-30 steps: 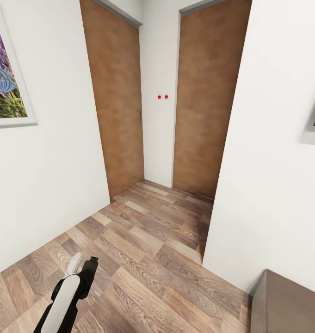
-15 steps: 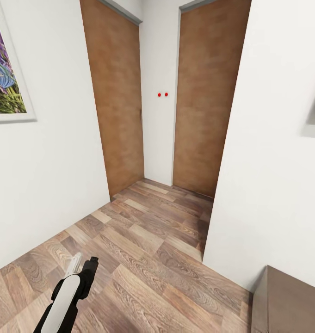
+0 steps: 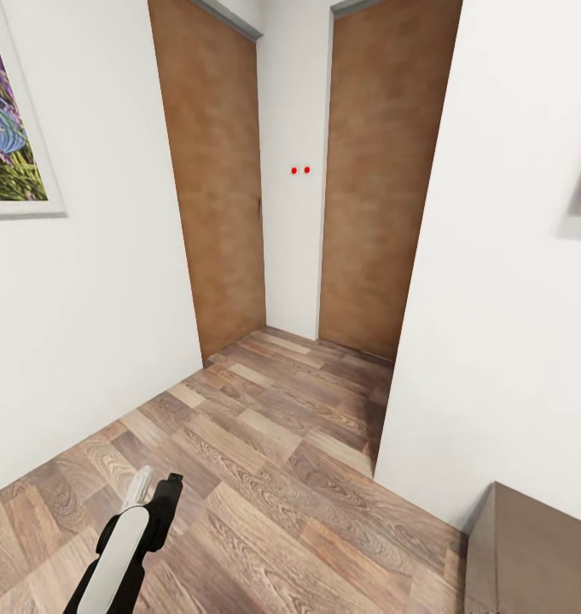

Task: In the bedroom, move the book from the bed onto either nightstand, and place the two sandals side by side next to the bed.

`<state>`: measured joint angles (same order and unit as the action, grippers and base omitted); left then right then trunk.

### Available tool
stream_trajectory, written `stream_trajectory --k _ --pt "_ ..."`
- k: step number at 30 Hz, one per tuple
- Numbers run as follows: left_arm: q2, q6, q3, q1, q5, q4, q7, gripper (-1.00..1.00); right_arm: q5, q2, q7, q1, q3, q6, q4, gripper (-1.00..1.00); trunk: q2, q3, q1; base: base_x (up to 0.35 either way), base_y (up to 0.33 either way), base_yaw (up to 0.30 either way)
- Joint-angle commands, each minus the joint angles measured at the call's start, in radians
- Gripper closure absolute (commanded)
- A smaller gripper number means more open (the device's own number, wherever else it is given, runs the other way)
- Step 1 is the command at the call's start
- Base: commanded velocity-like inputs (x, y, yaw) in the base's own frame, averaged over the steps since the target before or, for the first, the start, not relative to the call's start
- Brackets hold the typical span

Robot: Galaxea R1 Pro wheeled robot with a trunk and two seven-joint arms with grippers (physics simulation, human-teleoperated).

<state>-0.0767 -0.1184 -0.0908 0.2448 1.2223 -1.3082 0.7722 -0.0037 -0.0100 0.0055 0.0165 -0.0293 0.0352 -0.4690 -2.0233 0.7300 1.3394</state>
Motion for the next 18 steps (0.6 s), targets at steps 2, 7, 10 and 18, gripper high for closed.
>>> stream_trajectory --k 2,7,10,18 --pt "-0.001 -0.007 -0.003 0.001 0.002 -0.001 0.004 -1.0 -0.001 0.0 0.002 0.0 -0.004 -0.004 -0.099 -1.0 -0.015 0.007 0.008 0.0 0.0 0.0" --pt "-0.003 -0.007 0.003 0.001 0.001 0.02 0.004 -1.0 -0.105 -0.004 0.002 0.0 -0.029 -0.118 -0.512 -1.0 -0.05 0.023 0.027 0.0 0.0 0.0" --pt "-0.003 -0.007 0.022 0.001 0.001 0.03 0.004 -1.0 -0.259 -0.007 0.002 0.0 -0.072 -0.335 -0.726 -1.0 -0.071 0.032 0.038 0.0 0.0 0.0" --pt "-0.003 -0.006 0.039 0.001 0.003 0.035 0.003 -1.0 -0.7 -0.117 0.042 0.0 -0.181 -0.711 -0.976 -1.0 -0.127 0.058 0.069 0.0 0.0 0.0"
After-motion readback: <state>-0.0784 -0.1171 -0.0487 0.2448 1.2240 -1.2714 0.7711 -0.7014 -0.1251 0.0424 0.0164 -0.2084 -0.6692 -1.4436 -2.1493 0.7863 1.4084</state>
